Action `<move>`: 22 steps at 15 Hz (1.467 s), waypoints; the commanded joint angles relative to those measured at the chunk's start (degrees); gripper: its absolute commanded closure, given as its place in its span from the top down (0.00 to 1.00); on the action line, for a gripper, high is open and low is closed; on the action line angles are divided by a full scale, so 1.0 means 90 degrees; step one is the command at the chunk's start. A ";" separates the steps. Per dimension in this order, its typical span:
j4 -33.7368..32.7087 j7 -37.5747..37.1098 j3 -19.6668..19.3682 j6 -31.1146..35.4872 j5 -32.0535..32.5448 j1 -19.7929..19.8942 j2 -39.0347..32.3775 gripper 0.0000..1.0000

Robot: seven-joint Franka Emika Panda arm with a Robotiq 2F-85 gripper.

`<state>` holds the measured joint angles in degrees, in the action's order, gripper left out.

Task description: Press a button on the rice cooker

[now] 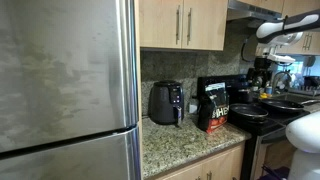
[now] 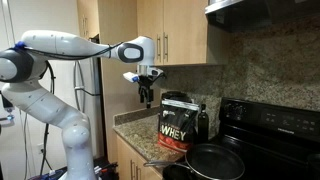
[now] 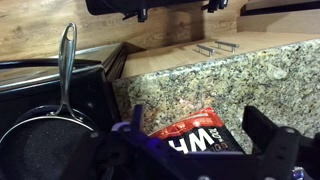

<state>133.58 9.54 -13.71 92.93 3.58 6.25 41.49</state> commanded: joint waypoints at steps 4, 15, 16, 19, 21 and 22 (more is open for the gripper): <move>-0.0337 -0.0107 0.0318 -0.0154 0.0019 -0.0139 -0.0842 1.00; -0.0027 -0.0679 0.1912 0.0006 -0.0144 -0.1266 -0.1773 1.00; -0.0028 -0.0636 0.1818 0.0006 -0.0144 -0.1223 -0.1740 1.00; -0.0463 -0.0019 0.1761 -0.0052 -0.0193 -0.1372 -0.2826 1.00; -0.0436 0.0284 0.1975 0.0464 -0.0243 -0.1601 -0.3327 1.00; -0.0423 0.0392 0.2113 0.0753 -0.0197 -0.1721 -0.3510 1.00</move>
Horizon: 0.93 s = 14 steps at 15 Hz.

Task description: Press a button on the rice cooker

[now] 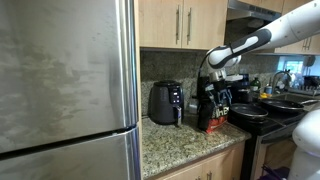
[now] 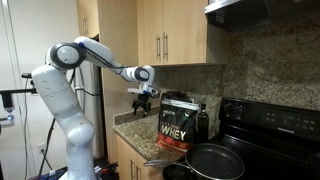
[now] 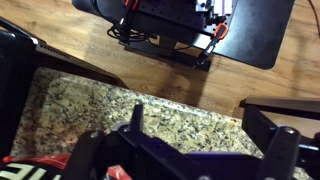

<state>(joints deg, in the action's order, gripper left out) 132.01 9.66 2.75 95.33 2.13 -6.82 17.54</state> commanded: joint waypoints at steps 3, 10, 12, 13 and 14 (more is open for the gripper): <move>-0.0009 0.0520 0.0642 0.1576 0.0093 -0.0546 -0.0929 1.00; 0.0408 0.0245 0.0957 0.2131 0.0201 -0.0787 -0.0337 1.00; 0.0358 0.0226 0.0950 0.2288 0.0268 -0.0764 -0.0345 1.00; 0.0374 0.0481 0.0928 0.2741 0.0240 -0.0820 -0.0294 1.00; 0.0375 0.0644 0.0903 0.3111 0.0148 -0.0865 -0.0207 1.00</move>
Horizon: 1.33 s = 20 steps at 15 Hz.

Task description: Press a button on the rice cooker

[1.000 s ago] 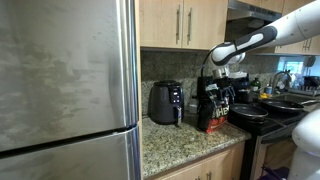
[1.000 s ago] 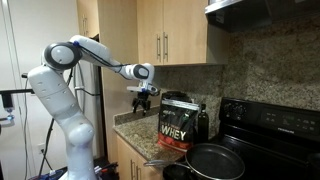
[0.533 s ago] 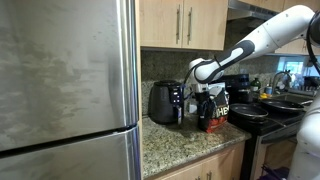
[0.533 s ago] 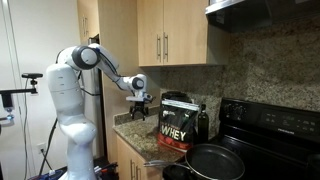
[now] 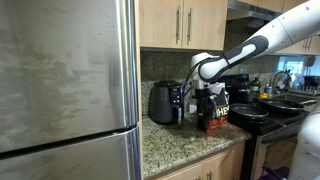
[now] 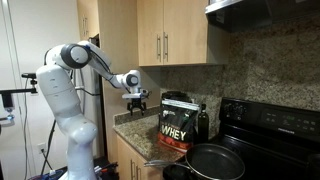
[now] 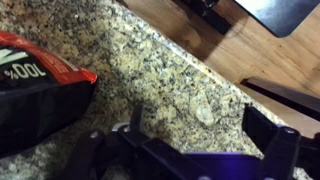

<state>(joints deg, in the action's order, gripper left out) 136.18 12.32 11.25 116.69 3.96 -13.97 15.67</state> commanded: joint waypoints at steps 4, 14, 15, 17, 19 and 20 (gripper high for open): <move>0.0380 0.0591 -0.0144 0.2396 -0.0666 -0.0264 0.0291 1.00; -0.0215 0.1598 -0.0786 0.3563 -0.2382 -0.0554 -0.0601 1.00; -0.0305 0.1903 -0.0906 0.3877 -0.2888 -0.0612 -0.0724 1.00; -0.0555 0.2657 -0.1278 0.4331 -0.4078 -0.0969 -0.1010 1.00; -0.0313 0.2316 -0.0888 0.4055 -0.3533 -0.0518 -0.0743 1.00; -0.0317 0.2269 -0.0871 0.4051 -0.3494 -0.0496 -0.0768 1.00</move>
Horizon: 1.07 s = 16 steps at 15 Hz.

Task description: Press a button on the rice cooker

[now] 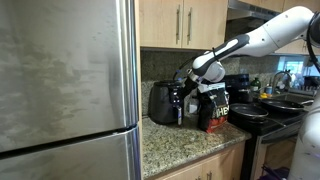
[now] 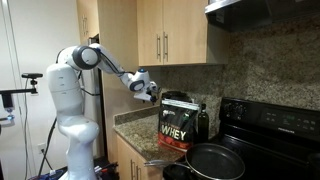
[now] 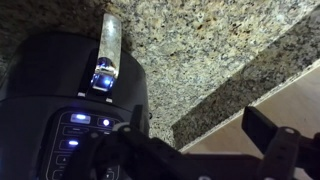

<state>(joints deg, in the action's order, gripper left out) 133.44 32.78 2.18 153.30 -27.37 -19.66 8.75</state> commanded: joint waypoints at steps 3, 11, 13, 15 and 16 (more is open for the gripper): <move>-0.0006 -0.0067 0.0191 -0.0019 -0.0004 0.0120 0.0030 1.00; -0.0066 0.0026 0.0243 0.0263 -0.0621 0.0253 -0.0332 1.00; -0.0066 0.0015 0.0263 0.0263 -0.0618 0.0259 -0.0333 1.00; -0.0068 0.0010 0.0273 0.0264 -0.0618 0.0254 -0.0317 1.00; -0.0183 0.0069 0.0239 0.0328 -0.0646 0.0284 -0.0486 1.00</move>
<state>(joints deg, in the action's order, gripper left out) 132.93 32.96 3.18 155.84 -32.90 -18.87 5.86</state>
